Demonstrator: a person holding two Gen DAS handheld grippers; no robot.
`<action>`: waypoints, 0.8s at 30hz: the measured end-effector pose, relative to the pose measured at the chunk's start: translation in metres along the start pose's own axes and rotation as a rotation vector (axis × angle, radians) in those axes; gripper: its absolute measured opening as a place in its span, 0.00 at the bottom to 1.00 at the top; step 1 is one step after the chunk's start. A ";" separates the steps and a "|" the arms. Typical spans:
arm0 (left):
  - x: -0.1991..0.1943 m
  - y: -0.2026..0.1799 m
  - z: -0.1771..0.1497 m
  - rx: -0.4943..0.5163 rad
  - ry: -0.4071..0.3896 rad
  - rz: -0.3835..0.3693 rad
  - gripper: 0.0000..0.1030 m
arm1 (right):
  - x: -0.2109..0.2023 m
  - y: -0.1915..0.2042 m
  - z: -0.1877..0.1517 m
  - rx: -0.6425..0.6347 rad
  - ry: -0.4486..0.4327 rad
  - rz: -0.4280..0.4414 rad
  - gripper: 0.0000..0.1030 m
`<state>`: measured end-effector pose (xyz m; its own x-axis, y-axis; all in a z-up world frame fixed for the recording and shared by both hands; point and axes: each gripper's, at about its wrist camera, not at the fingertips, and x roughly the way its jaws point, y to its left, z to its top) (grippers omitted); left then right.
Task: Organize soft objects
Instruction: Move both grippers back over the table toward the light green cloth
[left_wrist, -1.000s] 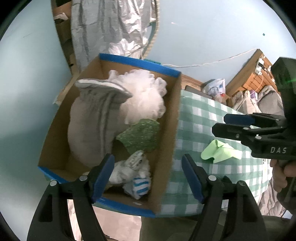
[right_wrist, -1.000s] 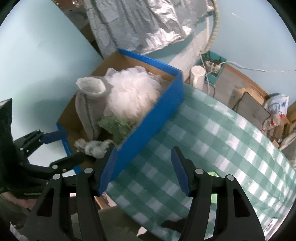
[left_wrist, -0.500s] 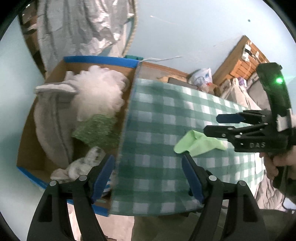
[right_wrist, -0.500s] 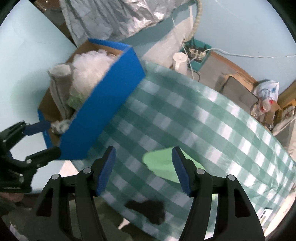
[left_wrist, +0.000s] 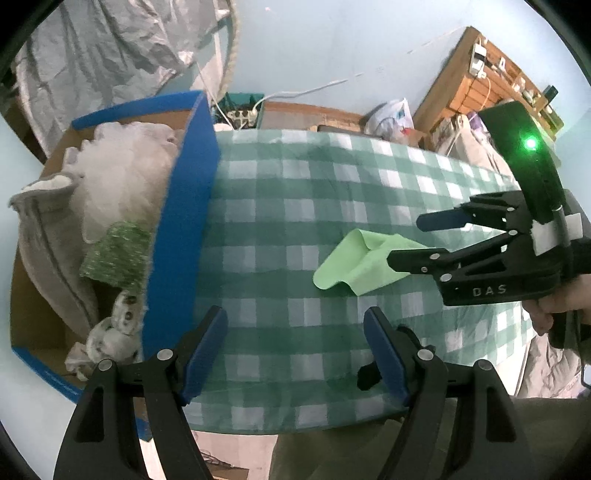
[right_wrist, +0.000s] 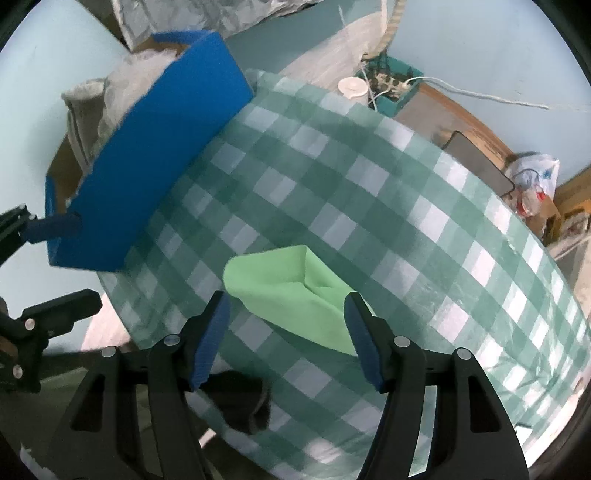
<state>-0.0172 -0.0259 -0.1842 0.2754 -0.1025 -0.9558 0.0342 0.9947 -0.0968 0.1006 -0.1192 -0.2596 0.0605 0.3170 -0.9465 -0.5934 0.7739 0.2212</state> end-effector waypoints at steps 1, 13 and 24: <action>0.004 -0.002 0.000 0.003 0.007 0.002 0.75 | 0.003 0.000 -0.001 -0.015 0.006 -0.006 0.63; 0.049 -0.010 -0.006 -0.008 0.079 0.010 0.76 | 0.042 -0.007 -0.015 -0.154 0.049 -0.078 0.63; 0.061 -0.008 -0.009 -0.031 0.114 -0.021 0.76 | 0.056 -0.004 -0.022 -0.242 0.057 -0.160 0.63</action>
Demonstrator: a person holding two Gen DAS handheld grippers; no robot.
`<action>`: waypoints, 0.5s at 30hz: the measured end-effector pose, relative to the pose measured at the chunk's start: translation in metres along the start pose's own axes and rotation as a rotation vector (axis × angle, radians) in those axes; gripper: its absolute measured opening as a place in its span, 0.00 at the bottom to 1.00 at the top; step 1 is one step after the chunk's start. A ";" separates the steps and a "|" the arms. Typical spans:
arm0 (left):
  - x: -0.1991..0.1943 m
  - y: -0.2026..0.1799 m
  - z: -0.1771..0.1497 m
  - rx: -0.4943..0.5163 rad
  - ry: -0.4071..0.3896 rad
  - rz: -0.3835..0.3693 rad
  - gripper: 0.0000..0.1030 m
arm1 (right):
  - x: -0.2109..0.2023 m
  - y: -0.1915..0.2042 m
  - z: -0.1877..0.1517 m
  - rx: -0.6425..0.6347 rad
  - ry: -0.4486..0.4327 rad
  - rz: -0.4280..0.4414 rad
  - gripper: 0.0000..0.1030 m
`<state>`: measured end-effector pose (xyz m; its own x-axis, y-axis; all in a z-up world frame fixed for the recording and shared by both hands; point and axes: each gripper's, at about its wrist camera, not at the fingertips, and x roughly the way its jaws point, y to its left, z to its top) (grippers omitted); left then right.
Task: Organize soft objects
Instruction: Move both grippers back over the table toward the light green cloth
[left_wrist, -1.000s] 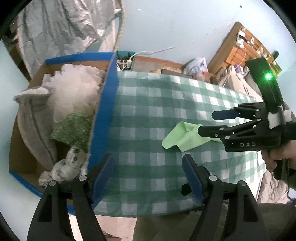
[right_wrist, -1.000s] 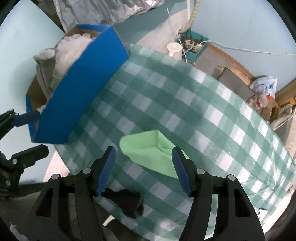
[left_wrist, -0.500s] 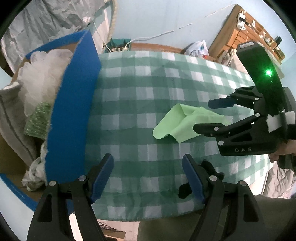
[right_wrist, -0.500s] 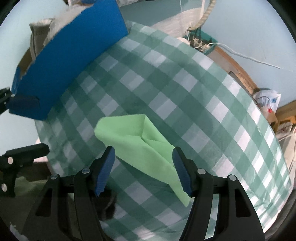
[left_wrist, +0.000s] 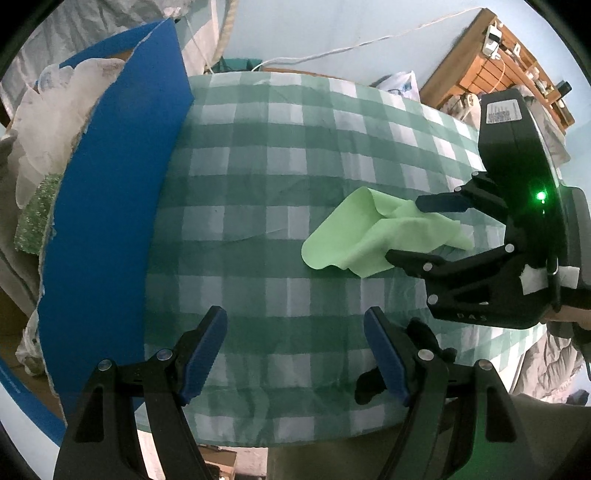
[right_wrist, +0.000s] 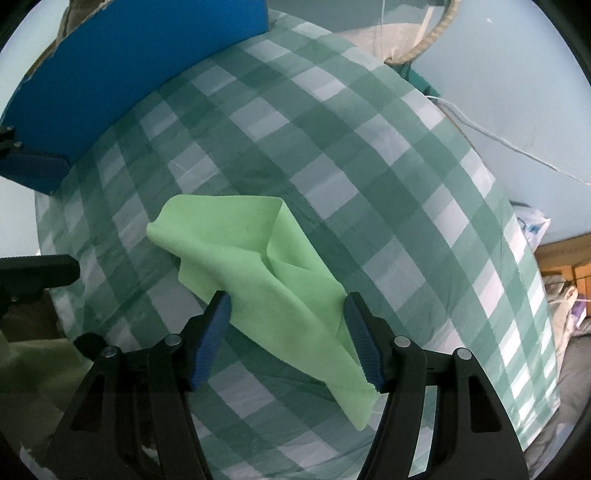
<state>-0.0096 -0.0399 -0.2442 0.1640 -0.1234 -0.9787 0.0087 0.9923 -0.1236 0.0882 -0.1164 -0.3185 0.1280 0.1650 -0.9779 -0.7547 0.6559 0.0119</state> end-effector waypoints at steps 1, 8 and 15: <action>0.000 0.000 0.000 0.004 0.001 -0.001 0.76 | 0.000 -0.001 -0.001 0.004 -0.004 -0.007 0.59; -0.002 -0.007 -0.001 0.029 0.003 -0.014 0.76 | -0.008 -0.013 -0.007 0.073 -0.011 -0.026 0.09; -0.003 -0.024 -0.001 0.074 0.000 -0.038 0.76 | -0.021 -0.030 -0.028 0.191 -0.036 0.028 0.06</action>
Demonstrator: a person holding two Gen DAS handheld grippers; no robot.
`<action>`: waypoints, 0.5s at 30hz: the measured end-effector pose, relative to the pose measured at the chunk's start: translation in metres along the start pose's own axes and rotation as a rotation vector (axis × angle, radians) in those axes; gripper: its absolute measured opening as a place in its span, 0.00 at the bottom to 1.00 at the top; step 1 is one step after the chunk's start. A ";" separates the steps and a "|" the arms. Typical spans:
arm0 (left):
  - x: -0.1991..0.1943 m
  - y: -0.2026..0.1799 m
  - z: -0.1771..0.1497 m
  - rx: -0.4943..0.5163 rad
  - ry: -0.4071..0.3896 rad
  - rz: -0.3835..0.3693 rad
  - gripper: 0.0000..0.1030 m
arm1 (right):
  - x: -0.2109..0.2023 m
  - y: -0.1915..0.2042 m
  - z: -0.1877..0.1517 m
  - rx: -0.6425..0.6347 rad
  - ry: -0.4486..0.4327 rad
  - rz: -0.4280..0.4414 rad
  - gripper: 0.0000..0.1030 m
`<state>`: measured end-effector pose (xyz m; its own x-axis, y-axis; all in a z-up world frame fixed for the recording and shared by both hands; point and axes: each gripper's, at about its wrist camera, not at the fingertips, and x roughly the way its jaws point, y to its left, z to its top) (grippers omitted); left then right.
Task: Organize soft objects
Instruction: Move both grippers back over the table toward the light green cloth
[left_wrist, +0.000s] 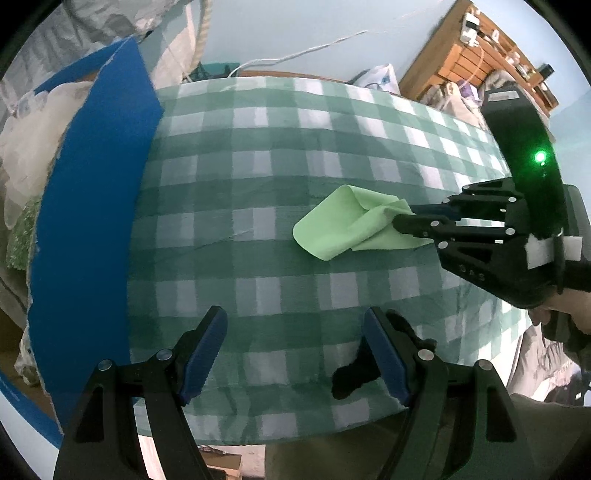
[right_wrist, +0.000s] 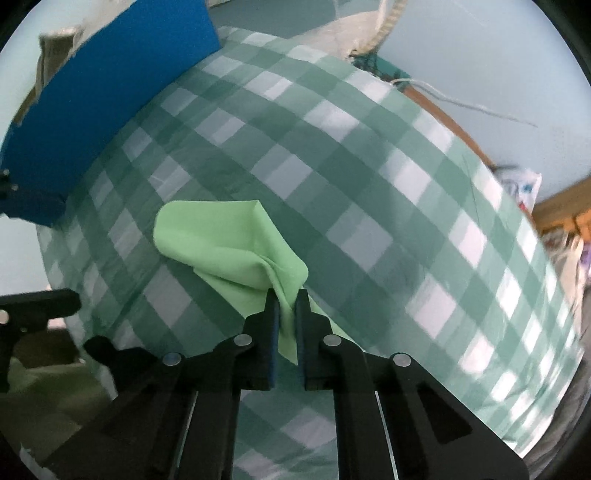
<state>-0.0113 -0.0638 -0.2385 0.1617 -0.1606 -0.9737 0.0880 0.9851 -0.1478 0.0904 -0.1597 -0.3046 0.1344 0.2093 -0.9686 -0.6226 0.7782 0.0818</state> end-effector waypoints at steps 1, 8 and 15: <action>0.001 -0.003 0.000 0.009 0.004 -0.004 0.76 | -0.003 -0.004 -0.004 0.032 -0.003 0.007 0.06; 0.013 -0.024 -0.006 0.087 0.036 -0.039 0.77 | -0.020 -0.032 -0.039 0.217 -0.008 0.031 0.06; 0.017 -0.047 -0.017 0.202 0.060 -0.038 0.78 | -0.027 -0.042 -0.077 0.361 -0.009 0.021 0.06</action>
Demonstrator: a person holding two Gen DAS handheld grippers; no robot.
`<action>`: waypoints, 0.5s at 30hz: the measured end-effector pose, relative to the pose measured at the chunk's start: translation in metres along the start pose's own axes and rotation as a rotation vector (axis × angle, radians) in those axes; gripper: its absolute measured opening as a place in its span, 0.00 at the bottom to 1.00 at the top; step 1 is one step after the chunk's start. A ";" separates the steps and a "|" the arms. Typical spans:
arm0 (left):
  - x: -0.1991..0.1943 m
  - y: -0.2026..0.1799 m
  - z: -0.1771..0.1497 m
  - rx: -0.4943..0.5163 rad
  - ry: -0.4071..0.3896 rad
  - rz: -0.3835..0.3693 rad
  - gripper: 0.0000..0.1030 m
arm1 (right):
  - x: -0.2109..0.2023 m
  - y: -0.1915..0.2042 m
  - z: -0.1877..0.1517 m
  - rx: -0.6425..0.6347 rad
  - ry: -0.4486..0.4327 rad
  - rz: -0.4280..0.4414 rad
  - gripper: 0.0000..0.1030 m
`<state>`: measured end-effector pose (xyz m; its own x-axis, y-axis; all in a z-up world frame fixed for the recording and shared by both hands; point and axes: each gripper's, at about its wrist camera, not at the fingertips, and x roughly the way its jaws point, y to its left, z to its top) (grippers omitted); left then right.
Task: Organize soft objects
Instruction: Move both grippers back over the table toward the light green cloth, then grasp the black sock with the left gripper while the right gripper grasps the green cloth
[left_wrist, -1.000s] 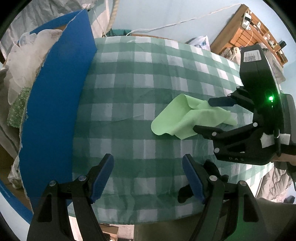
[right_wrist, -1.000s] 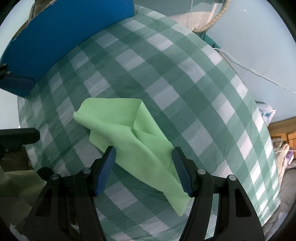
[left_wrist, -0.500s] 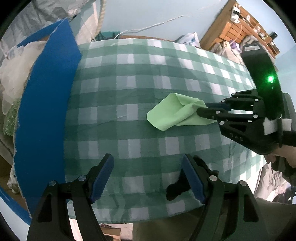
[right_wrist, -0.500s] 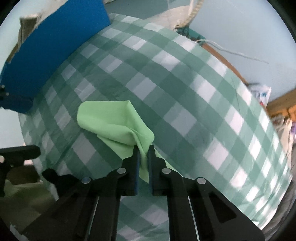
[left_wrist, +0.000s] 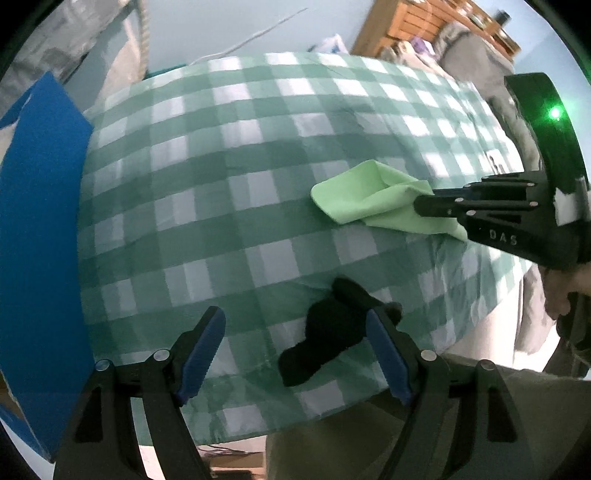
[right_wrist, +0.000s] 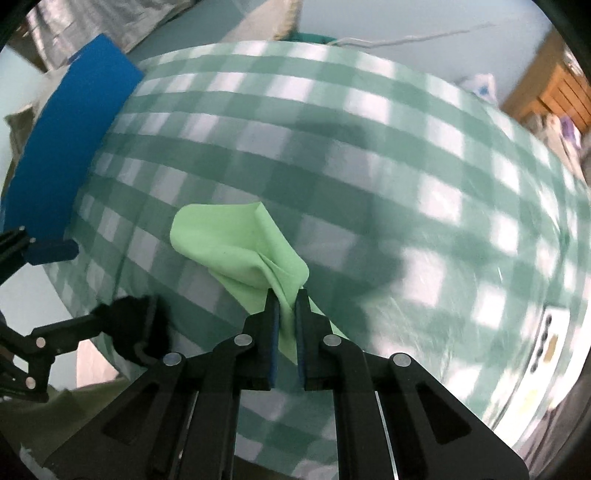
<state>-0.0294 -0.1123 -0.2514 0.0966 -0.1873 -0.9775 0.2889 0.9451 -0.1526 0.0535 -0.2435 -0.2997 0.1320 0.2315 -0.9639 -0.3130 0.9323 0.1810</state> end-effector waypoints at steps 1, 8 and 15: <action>0.002 -0.002 -0.001 0.017 0.005 0.001 0.78 | 0.002 -0.002 -0.004 0.027 0.001 -0.003 0.06; 0.013 -0.013 -0.005 0.104 0.032 0.011 0.83 | -0.002 -0.023 -0.037 0.183 -0.006 0.031 0.07; 0.022 -0.025 0.001 0.165 0.046 0.008 0.83 | -0.009 -0.024 -0.051 0.218 -0.021 0.070 0.35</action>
<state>-0.0334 -0.1400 -0.2695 0.0568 -0.1643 -0.9848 0.4410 0.8890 -0.1230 0.0120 -0.2817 -0.3047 0.1372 0.3016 -0.9435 -0.1119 0.9512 0.2877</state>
